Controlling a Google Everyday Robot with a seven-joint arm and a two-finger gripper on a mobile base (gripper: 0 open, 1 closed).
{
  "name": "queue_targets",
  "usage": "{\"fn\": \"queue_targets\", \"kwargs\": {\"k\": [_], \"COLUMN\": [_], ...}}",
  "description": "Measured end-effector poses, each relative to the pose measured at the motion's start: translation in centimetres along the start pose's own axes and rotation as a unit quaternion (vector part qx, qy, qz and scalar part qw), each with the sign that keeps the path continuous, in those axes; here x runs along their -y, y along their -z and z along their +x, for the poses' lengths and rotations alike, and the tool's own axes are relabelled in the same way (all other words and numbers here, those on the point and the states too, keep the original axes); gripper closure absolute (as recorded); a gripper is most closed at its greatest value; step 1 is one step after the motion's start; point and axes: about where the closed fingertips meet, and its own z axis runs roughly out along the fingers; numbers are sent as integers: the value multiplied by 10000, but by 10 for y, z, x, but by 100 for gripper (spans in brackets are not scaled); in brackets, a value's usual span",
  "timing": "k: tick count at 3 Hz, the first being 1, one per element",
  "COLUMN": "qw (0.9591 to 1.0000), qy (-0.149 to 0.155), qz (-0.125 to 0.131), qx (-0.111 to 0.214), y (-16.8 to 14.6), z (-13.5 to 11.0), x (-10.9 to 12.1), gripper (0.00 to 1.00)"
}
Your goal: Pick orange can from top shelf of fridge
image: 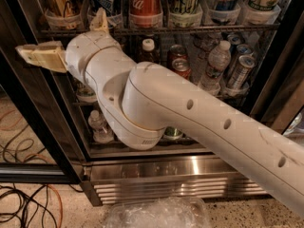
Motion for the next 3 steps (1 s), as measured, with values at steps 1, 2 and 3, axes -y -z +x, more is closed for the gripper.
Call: {"fn": "queue_targets", "kwargs": {"k": [1,2,3], "qw": [10000,10000,10000], "qy": [-1,-12,-12], "qz": [-10,-20,-21], "qx": [-67,-70,-70], "y": [8,8,8], "z": [-5,-5,-5], "x": [23,24,24], "gripper": [0,0,10]}}
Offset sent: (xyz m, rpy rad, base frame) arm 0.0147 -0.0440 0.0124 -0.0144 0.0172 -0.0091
